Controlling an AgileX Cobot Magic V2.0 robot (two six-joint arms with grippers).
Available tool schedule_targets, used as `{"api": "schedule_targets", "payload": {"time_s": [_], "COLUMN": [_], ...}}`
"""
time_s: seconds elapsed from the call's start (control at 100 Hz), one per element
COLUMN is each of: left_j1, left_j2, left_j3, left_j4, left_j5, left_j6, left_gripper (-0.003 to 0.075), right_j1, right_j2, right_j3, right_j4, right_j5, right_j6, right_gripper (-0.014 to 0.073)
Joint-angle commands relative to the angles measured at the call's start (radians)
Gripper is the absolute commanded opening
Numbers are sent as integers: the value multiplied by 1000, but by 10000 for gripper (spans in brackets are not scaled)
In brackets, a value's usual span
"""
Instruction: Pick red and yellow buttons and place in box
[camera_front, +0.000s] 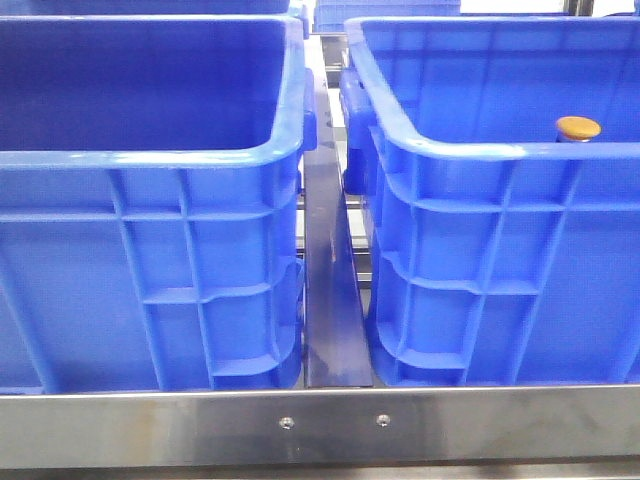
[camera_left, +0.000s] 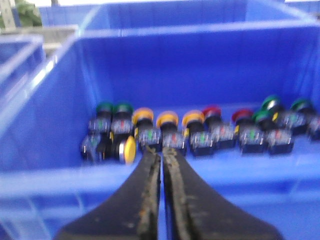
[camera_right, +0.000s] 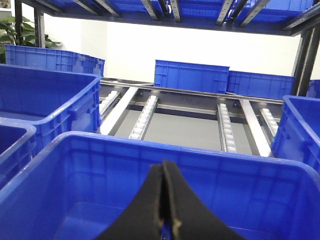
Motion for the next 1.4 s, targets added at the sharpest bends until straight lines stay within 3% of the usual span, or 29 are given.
{"api": "schedule_targets", "payload": {"time_s": [0.0, 0.26, 1.39], "left_j1": [8, 8, 8], "left_j2": [-33, -33, -33], "left_j3": [14, 120, 122], "left_j4": [-12, -12, -12], "left_j5": [-129, -309, -298], "left_j6": [-8, -8, -8], "left_gripper": [-19, -19, -19], "right_j1": [-3, -3, -3], "right_j2": [2, 2, 2], "right_j3": [-26, -26, -26], "right_j4": [96, 96, 96], "right_j5": [30, 30, 30], "right_j6": [-1, -1, -1], "right_gripper": [-68, -68, -68]}}
